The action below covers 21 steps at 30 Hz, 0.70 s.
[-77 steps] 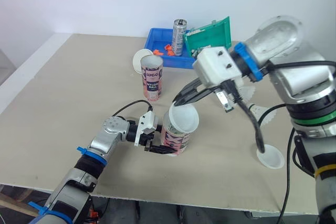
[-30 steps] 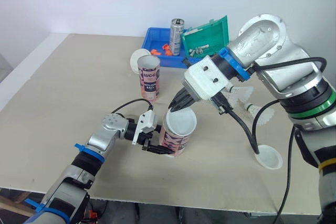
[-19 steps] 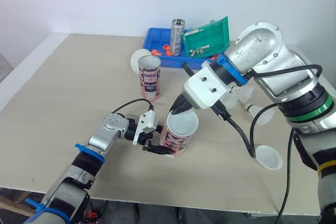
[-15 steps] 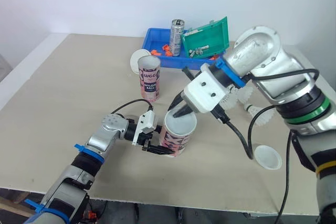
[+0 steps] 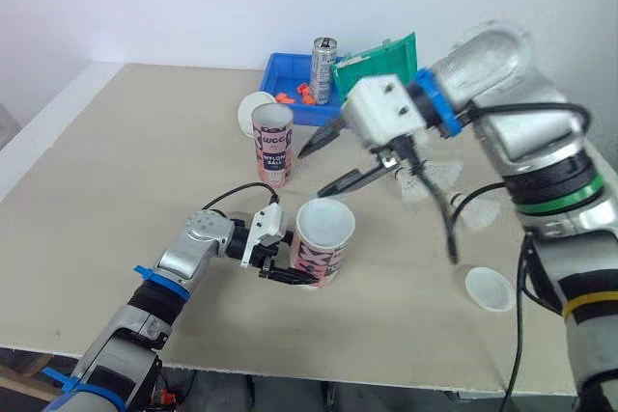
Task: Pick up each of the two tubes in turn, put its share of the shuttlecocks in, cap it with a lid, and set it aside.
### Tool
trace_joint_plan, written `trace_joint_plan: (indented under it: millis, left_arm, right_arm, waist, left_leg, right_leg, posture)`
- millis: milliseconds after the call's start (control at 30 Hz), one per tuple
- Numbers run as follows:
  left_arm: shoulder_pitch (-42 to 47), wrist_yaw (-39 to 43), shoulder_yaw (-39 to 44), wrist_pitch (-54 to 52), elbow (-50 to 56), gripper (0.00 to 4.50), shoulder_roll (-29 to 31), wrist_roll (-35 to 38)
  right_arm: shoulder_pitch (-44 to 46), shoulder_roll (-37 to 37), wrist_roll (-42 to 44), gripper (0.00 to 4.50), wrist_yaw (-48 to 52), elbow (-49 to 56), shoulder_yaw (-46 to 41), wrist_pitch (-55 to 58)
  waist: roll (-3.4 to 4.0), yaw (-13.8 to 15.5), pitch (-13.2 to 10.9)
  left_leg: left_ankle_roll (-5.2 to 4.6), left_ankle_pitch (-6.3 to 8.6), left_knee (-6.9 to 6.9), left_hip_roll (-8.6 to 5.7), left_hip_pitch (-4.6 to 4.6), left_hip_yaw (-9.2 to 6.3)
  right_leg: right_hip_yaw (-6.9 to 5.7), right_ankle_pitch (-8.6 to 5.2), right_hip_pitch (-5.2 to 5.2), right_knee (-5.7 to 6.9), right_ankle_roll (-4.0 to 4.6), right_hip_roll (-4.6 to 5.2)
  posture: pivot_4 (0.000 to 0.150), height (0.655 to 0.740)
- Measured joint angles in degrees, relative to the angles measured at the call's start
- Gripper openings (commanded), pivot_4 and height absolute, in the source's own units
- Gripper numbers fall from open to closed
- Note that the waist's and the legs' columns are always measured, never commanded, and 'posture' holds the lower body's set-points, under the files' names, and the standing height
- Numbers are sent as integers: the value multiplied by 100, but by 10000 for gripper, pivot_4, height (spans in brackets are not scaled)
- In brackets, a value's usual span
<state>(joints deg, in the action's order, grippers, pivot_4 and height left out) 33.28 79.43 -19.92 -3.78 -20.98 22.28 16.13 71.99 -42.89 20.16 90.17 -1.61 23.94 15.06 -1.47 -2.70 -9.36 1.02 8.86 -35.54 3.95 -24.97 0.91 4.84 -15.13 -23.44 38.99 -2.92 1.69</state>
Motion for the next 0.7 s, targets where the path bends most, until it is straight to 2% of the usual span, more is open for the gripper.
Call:
trace_joint_plan:
  millis: [33,100,133,167,533,700]
  left_arm:
    - [6,0,-2,0,-9,29233,5,0]
    - [19,-1,-2,0,-21,29233,5,0]
    - [24,0,-2,0,-36,29233,5,0]
    - [28,3,0,1,-39,29233,11,0]
    - [97,26,-41,6,-148,29233,12,-1]
    - [108,19,-38,2,-256,29233,46,-2]
  right_arm:
    - [-100,-117,110,11470,2,176,-3,27]
    - [-220,-169,133,6871,2,282,16,21]
    - [-365,-230,140,1917,3,407,70,4]
    - [-471,-246,139,837,5,479,116,0]
    - [-582,-307,-748,837,7,682,866,-1095]
    - [-452,-168,-1061,837,3,496,1057,-1603]
  waist:
    - [-1,-4,0]
    - [-1,-4,0]
    - [-1,-4,0]
    - [0,-8,0]
    - [0,-7,1]
    - [-34,-11,39]
  left_leg:
    - [0,0,3,0,0,-2]
    - [0,0,2,0,2,-3]
    - [0,0,2,0,2,-3]
    - [0,0,1,0,3,-2]
    - [7,4,3,-1,32,-5]
    - [28,17,8,-1,71,-12]
  right_leg:
    - [-2,-9,0,0,-15,0]
    - [-1,-8,-1,0,-14,-2]
    - [-1,-8,-1,0,-13,-2]
    - [1,-7,-1,1,-13,-2]
    - [2,-6,-2,-1,-13,-4]
    - [-3,2,10,-1,1,7]
  posture:
    - [1500,7061]
    - [1500,7061]
    - [1500,7061]
    - [1500,7061]
    - [1500,7061]
    - [1500,7061]
